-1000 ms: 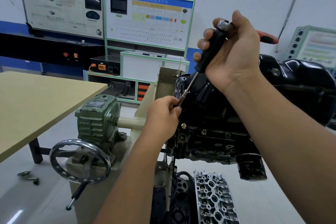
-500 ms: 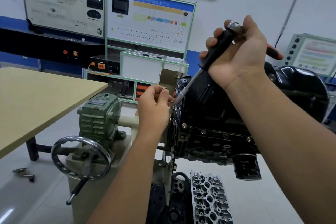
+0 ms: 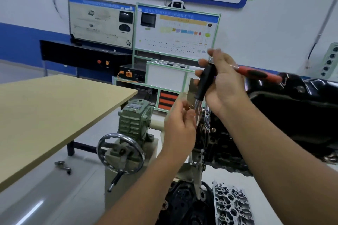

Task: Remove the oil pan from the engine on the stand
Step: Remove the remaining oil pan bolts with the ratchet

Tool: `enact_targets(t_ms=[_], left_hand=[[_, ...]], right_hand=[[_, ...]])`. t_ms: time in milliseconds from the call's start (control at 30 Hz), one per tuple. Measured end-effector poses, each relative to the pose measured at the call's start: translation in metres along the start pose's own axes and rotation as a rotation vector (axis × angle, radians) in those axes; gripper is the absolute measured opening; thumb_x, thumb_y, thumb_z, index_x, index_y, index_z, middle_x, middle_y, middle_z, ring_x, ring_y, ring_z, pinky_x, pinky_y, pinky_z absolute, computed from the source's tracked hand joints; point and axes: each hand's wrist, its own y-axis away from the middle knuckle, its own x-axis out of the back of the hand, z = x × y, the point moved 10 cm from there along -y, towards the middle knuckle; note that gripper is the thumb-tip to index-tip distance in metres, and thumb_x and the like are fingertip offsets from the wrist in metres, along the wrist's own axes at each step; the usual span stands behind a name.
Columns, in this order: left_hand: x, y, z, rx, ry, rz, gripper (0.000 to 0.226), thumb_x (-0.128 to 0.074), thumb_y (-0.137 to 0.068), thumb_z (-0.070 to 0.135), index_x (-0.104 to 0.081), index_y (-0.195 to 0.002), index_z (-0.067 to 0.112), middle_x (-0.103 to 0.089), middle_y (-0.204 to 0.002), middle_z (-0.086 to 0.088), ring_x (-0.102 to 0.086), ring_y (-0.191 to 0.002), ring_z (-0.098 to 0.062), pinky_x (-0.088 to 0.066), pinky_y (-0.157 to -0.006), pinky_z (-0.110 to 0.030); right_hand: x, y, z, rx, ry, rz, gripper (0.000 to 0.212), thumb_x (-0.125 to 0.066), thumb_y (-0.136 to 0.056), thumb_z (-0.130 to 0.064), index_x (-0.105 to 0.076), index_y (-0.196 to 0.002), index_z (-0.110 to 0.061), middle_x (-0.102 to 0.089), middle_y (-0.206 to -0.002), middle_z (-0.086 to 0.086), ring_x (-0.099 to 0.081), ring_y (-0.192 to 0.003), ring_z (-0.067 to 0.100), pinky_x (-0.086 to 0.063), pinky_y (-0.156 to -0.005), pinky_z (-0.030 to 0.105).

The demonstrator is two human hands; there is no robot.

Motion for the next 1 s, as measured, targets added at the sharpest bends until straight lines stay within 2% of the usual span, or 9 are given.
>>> enact_targets(t_ms=[67, 167, 333, 433, 533, 633, 733, 833, 1000], left_hand=[[0.024, 0.016, -0.001, 0.027, -0.010, 0.021, 0.024, -0.047, -0.106, 0.011, -0.053, -0.094, 0.031, -0.054, -0.066, -0.003, -0.046, -0.056, -0.014, -0.040, -0.052, -0.031], [0.066, 0.041, -0.009, 0.135, 0.032, -0.031, 0.028, -0.045, -0.108, 0.011, -0.055, -0.095, 0.034, -0.053, -0.064, -0.003, -0.045, -0.055, -0.016, -0.038, -0.050, -0.028], [0.147, 0.077, -0.010, 0.381, 0.074, -0.101, 0.028, -0.043, -0.111, 0.022, -0.056, -0.087, 0.030, -0.049, -0.060, -0.002, -0.038, -0.046, -0.014, -0.031, -0.042, -0.023], [0.208, 0.080, 0.008, 0.379, -0.211, -0.042, 0.026, -0.046, -0.109, 0.024, -0.056, -0.085, 0.025, -0.059, -0.063, -0.001, -0.052, -0.050, -0.015, -0.042, -0.044, -0.026], [0.288, 0.072, 0.037, 0.343, -0.643, 0.085, 0.021, -0.052, -0.104, 0.026, -0.059, -0.085, 0.022, -0.068, -0.076, 0.000, -0.063, -0.067, -0.017, -0.051, -0.062, -0.036], [0.382, 0.071, 0.062, 0.391, -1.102, 0.165, 0.020, -0.060, -0.100, 0.032, -0.060, -0.082, 0.025, -0.065, -0.084, 0.005, -0.060, -0.077, -0.014, -0.048, -0.068, -0.033], [0.468, 0.087, 0.068, 0.535, -1.382, 0.210, 0.025, -0.068, -0.095, 0.030, -0.062, -0.073, 0.020, -0.071, -0.083, -0.004, -0.064, -0.075, -0.021, -0.048, -0.069, -0.032], [0.519, 0.117, 0.053, 0.633, -1.458, 0.268, 0.023, -0.072, -0.093, 0.027, -0.068, -0.076, 0.010, -0.070, -0.085, -0.009, -0.066, -0.084, -0.027, -0.052, -0.072, -0.033], [0.538, 0.144, 0.023, 0.616, -1.439, 0.311, 0.013, -0.072, -0.093, 0.028, -0.072, -0.088, 0.016, -0.068, -0.093, -0.005, -0.064, -0.094, -0.026, -0.051, -0.078, -0.032]], right_hand=[[-0.019, 0.010, 0.014, -0.030, 0.035, -0.018, 0.022, -0.063, -0.102, -0.039, -0.072, -0.097, -0.020, -0.072, -0.081, 0.004, -0.062, -0.061, 0.018, -0.051, -0.058, 0.032], [-0.056, 0.033, 0.056, -0.252, -0.027, -0.107, 0.038, -0.058, -0.101, -0.052, -0.069, -0.101, -0.016, -0.062, -0.065, 0.001, -0.052, -0.050, 0.016, -0.043, -0.050, 0.025], [-0.121, 0.087, 0.118, -0.552, -0.204, -0.277, 0.046, -0.061, -0.096, -0.051, -0.066, -0.064, -0.019, -0.044, -0.057, -0.002, -0.035, -0.044, 0.013, -0.031, -0.047, 0.023], [-0.158, 0.119, 0.142, -0.570, -0.232, -0.318, 0.043, -0.069, -0.091, -0.049, -0.051, -0.062, -0.024, -0.036, -0.052, -0.004, -0.028, -0.043, 0.013, -0.029, -0.044, 0.024], [-0.187, 0.148, 0.163, -0.594, -0.183, -0.317, 0.047, -0.069, -0.093, -0.046, -0.044, -0.059, -0.025, -0.032, -0.051, -0.004, -0.025, -0.042, 0.013, -0.026, -0.042, 0.024], [-0.207, 0.177, 0.185, -0.652, -0.016, -0.349, 0.039, -0.073, -0.093, -0.038, -0.046, -0.070, -0.024, -0.033, -0.052, -0.005, -0.027, -0.041, 0.012, -0.028, -0.039, 0.025], [-0.215, 0.199, 0.207, -0.677, 0.270, -0.407, 0.036, -0.076, -0.092, -0.042, -0.052, -0.091, -0.016, -0.044, -0.056, -0.003, -0.039, -0.046, 0.014, -0.037, -0.042, 0.027], [-0.217, 0.220, 0.233, -0.762, 0.498, -0.479, 0.048, -0.067, -0.095, -0.054, -0.055, -0.112, -0.010, -0.055, -0.072, 0.007, -0.051, -0.056, 0.020, -0.046, -0.050, 0.031], [-0.219, 0.241, 0.262, -0.867, 0.324, -0.436, 0.039, -0.055, -0.107, -0.039, -0.058, -0.113, 0.000, -0.068, -0.078, 0.016, -0.054, -0.050, 0.023, -0.042, -0.046, 0.030]])
